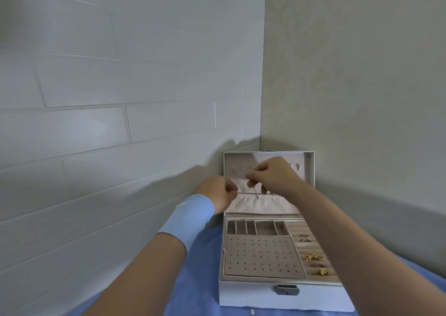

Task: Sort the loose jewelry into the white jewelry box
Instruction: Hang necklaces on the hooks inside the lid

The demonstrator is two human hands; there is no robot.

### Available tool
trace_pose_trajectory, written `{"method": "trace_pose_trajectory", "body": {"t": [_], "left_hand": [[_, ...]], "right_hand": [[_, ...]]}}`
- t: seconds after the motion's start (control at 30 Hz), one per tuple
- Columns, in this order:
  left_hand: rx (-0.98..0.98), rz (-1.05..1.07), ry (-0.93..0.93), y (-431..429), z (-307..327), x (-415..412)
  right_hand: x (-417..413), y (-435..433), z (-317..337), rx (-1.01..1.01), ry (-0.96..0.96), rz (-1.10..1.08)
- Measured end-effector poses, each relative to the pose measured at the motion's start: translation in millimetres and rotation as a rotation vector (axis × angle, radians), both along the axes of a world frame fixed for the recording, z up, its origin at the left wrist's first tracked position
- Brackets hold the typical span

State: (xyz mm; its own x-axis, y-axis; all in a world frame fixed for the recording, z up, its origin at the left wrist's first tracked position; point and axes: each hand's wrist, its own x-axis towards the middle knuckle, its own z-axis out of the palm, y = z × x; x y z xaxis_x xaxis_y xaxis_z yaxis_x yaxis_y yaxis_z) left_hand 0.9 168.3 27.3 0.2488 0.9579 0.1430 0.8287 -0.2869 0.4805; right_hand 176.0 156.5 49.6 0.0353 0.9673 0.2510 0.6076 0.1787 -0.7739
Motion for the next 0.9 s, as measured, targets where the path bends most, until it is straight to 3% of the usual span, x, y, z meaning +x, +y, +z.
{"method": "trace_pose_trajectory", "body": {"t": [0.17,0.3,0.53,0.77,0.9], "left_hand": [[0.089,-0.016,0.306,5.4,-7.8,13.9],[0.160,-0.055,0.435,10.2,-11.4,18.3],[0.146,-0.063,0.504,16.5,-13.9,19.1],[0.124,-0.105,0.477,20.1,-13.4,13.3],[0.104,-0.117,0.473,19.7,-9.0,10.8]], "right_hand": [[-0.3,10.9,15.2,0.065,-0.066,-0.031],[-0.8,20.4,11.3,0.066,-0.082,-0.021],[-5.5,27.9,-10.9,0.070,-0.133,-0.002],[-9.0,30.7,-27.4,-0.058,-0.334,0.111],[-8.2,28.8,-27.4,-0.001,-0.352,0.053]]}}
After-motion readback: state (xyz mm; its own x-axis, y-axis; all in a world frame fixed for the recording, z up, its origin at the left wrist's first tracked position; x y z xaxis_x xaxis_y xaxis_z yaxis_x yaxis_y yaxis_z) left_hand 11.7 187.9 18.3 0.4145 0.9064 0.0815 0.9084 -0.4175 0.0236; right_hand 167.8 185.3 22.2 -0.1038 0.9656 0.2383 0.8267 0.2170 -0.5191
